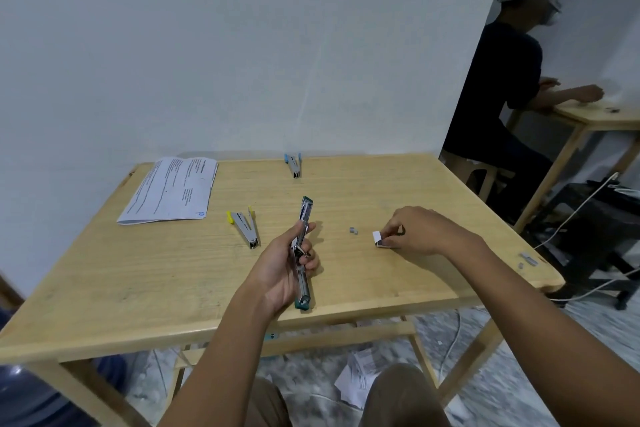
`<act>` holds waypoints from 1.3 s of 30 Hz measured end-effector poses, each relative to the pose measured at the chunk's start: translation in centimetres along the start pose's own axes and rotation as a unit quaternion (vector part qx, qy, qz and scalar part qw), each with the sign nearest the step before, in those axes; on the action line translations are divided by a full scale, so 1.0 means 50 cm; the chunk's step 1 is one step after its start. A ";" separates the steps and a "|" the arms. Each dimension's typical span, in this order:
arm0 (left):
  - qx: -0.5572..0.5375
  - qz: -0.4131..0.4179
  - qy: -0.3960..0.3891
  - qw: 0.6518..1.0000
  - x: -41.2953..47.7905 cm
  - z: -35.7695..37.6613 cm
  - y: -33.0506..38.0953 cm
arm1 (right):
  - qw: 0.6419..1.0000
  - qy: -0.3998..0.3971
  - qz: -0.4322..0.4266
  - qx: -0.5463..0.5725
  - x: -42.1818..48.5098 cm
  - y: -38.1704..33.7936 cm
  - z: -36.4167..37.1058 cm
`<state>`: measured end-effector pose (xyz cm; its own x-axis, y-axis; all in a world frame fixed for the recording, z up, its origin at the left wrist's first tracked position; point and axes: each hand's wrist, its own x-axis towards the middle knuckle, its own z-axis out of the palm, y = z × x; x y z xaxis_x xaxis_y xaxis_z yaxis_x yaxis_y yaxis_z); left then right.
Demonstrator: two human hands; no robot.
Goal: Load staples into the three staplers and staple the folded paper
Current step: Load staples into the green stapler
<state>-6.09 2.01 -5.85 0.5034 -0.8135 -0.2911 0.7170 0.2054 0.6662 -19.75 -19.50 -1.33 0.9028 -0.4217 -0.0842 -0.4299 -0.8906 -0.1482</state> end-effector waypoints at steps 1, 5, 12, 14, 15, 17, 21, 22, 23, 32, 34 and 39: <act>-0.001 0.001 0.000 1.000 0.000 0.000 0.000 | 1.000 -0.003 -0.002 -0.004 0.002 -0.001 -0.002; -0.002 0.001 -0.001 1.000 -0.001 -0.001 0.000 | 1.000 0.018 0.000 -0.025 0.006 0.001 0.000; 0.003 -0.004 -0.001 1.000 -0.001 0.000 0.001 | 0.995 0.071 -0.024 -0.068 -0.002 0.009 0.024; 0.005 -0.004 0.000 1.000 -0.002 0.001 0.001 | 0.996 0.077 -0.025 -0.048 -0.006 0.008 0.022; 0.004 -0.004 0.001 1.000 -0.002 0.002 0.001 | 0.996 0.075 -0.024 -0.036 -0.006 0.008 0.020; 0.000 -0.004 0.001 1.000 -0.003 0.003 0.002 | 0.998 0.064 -0.019 -0.014 -0.006 0.008 0.016; 0.004 -0.003 0.002 1.000 -0.007 0.005 0.003 | 0.997 0.073 -0.009 0.021 -0.003 0.016 0.018; 0.002 -0.003 0.002 1.000 -0.008 0.006 0.003 | 0.997 0.078 -0.009 0.027 -0.002 0.018 0.020; 0.000 -0.003 0.002 1.000 -0.009 0.007 0.003 | 0.996 0.080 -0.011 0.033 -0.003 0.020 0.023; 0.002 0.007 0.009 1.000 -0.011 0.009 0.003 | 0.992 0.086 -0.020 0.092 -0.017 0.035 0.025; 0.002 0.008 0.008 1.000 -0.011 0.009 0.002 | 0.992 0.077 -0.022 0.096 -0.016 0.038 0.023; -0.002 0.007 0.007 1.000 -0.010 0.007 0.002 | 0.997 0.061 -0.020 0.051 -0.010 0.040 0.028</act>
<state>-6.47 2.24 -5.39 0.5209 -0.8023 -0.2916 0.7113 0.2190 0.6680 -21.05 -20.82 -2.98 0.9117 -0.4086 0.0427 -0.3863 -0.8880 -0.2493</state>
